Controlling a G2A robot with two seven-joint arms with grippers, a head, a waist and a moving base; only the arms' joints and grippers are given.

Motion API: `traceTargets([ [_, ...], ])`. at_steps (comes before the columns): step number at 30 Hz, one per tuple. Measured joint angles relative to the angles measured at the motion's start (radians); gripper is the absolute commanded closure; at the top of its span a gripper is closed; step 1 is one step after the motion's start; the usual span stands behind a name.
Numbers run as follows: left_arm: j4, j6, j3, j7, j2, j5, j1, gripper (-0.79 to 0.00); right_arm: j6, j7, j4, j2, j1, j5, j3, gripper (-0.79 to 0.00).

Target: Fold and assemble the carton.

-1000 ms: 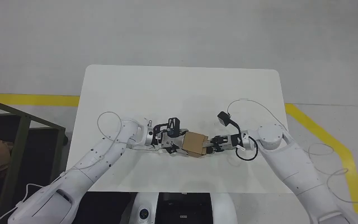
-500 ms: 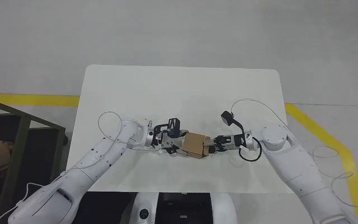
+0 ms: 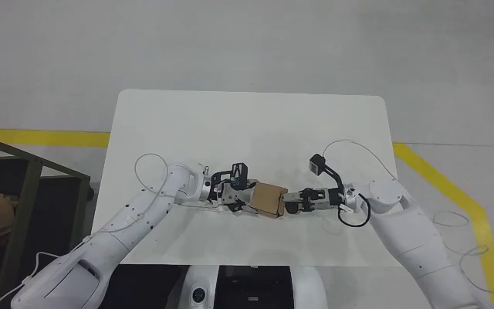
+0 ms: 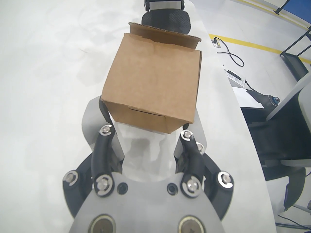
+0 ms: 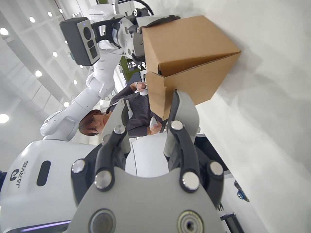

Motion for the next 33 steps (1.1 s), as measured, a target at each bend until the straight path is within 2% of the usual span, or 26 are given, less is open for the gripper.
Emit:
traceTargets([
  [3, 0.001, 0.0, 0.0, -0.001, 0.0, 0.001, -0.001, -0.376, 0.009, -0.003, 0.009, 0.002, -0.001, -0.018, 0.001, -0.265],
  [8, 0.002, 0.0, -0.001, -0.001, -0.001, 0.002, -0.001, -0.372, 0.037, -0.018, 0.013, 0.003, -0.001, -0.055, -0.011, -0.234],
  [12, 0.004, 0.0, -0.002, -0.003, -0.001, 0.003, -0.002, -0.372, 0.02, -0.015, 0.023, 0.0, -0.003, -0.029, -0.015, -0.206],
  [17, 0.004, 0.0, -0.001, -0.006, -0.001, 0.003, -0.002, -0.372, 0.003, -0.012, 0.029, -0.001, -0.009, -0.011, -0.013, -0.215],
  [21, 0.004, 0.0, 0.001, -0.009, -0.002, 0.001, -0.004, -0.369, -0.018, -0.002, 0.038, -0.001, -0.015, 0.015, -0.007, -0.191],
  [27, 0.007, 0.0, 0.004, -0.01, -0.003, -0.004, -0.006, -0.372, 0.006, -0.013, 0.033, 0.002, -0.014, -0.025, -0.012, -0.175],
  [33, 0.008, 0.0, 0.004, -0.013, -0.004, -0.004, -0.006, -0.372, 0.02, -0.026, 0.028, 0.002, -0.013, -0.046, -0.019, -0.126],
])
